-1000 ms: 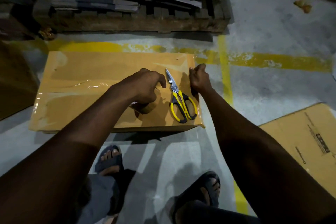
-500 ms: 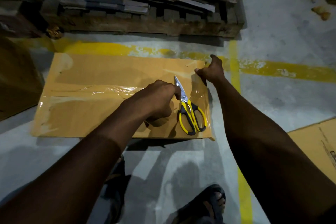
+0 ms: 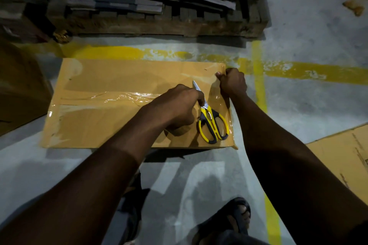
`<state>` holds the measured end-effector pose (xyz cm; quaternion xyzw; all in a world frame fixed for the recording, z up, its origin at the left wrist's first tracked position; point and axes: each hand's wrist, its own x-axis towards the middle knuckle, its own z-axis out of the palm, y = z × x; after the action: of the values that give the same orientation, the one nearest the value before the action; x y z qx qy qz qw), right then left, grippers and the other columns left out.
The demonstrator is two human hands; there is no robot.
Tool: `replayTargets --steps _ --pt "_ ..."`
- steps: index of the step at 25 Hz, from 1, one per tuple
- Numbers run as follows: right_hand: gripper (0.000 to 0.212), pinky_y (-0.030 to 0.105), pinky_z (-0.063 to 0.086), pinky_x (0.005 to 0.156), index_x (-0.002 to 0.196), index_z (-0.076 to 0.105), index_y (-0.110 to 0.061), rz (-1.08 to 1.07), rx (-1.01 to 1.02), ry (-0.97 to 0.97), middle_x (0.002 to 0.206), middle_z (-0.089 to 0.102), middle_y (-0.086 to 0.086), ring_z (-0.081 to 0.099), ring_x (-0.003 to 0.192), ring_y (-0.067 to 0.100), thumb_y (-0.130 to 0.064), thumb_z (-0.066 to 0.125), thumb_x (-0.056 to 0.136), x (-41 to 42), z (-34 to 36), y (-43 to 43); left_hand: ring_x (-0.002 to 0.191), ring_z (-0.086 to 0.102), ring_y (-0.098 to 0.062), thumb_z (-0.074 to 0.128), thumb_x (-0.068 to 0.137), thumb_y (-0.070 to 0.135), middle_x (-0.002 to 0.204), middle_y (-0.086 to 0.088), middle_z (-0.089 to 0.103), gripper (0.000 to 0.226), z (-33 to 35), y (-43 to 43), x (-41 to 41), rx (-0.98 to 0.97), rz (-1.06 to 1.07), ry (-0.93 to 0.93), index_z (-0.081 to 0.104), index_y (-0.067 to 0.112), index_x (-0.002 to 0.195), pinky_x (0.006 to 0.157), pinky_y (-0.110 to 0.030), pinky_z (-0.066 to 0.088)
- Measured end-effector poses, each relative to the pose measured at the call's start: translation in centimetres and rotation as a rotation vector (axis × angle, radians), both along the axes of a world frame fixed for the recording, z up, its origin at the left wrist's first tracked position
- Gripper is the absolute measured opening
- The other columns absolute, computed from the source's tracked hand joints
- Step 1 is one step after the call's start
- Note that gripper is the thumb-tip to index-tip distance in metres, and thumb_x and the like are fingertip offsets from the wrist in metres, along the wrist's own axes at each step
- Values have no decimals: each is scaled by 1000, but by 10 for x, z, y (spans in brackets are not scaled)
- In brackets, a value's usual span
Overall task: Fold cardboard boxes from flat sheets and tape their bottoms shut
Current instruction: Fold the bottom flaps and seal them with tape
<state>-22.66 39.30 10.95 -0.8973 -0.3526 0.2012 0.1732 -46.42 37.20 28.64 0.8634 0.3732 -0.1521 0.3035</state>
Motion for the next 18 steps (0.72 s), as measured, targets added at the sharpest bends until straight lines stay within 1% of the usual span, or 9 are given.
replayTargets --steps 3,5,7,9,11,14,15,16,18 --pt "47 40 47 83 108 68 -12 51 -53 41 109 66 20 62 103 39 -52 45 97 -1 10 -20 114 52 -28 63 76 3 131 -8 50 58 3 -2 0 13 -34 -1 55 31 125 79 -36 47" --pt "50 40 49 82 103 69 -9 163 -34 71 103 68 25 63 102 41 -49 40 100 -6 19 -50 113 53 -29 60 73 2 130 -8 51 59 10 -4 -3 31 -46 -21 55 32 124 85 -40 51" --pt "56 38 48 75 89 69 -10 262 16 101 92 69 27 65 94 43 -51 32 99 -16 28 -91 114 52 -28 60 73 1 128 -7 53 60 18 -5 -7 50 -54 -39 56 33 124 88 -41 51" --pt "54 33 42 70 67 60 -19 300 33 161 86 68 26 64 88 41 -49 29 100 -29 40 -133 117 50 -27 61 74 2 128 -7 54 60 24 -8 -12 60 -74 -39 55 34 125 89 -37 48" --pt "54 33 41 70 65 56 -18 298 -48 191 84 67 21 63 88 38 -50 32 102 -37 41 -169 117 50 -28 62 73 5 127 -6 53 60 26 -10 -19 64 -83 -25 55 38 124 89 -36 48" --pt "58 39 48 70 84 72 -20 381 -61 130 82 69 10 62 84 30 -69 40 86 -46 34 -216 120 47 -26 64 75 5 128 -6 55 60 32 -17 -24 81 -121 -13 54 35 126 85 -29 42" --pt "52 40 49 68 85 71 -22 408 -46 81 80 69 6 61 83 29 -68 49 81 -48 30 -228 121 46 -27 64 76 4 129 -7 55 59 35 -20 -24 102 -140 -9 54 32 128 84 -28 39" --pt "41 40 49 68 83 68 -23 428 -37 38 77 68 4 60 83 31 -63 59 79 -50 25 -237 123 44 -27 65 77 4 130 -7 55 59 36 -22 -25 122 -153 -6 54 29 129 85 -28 37" --pt "19 41 49 69 83 66 -21 398 -38 -23 79 68 5 58 86 35 -40 71 82 -58 24 -242 124 43 -28 66 78 4 133 -7 53 58 39 -25 -26 140 -153 -10 54 28 130 88 -31 39"
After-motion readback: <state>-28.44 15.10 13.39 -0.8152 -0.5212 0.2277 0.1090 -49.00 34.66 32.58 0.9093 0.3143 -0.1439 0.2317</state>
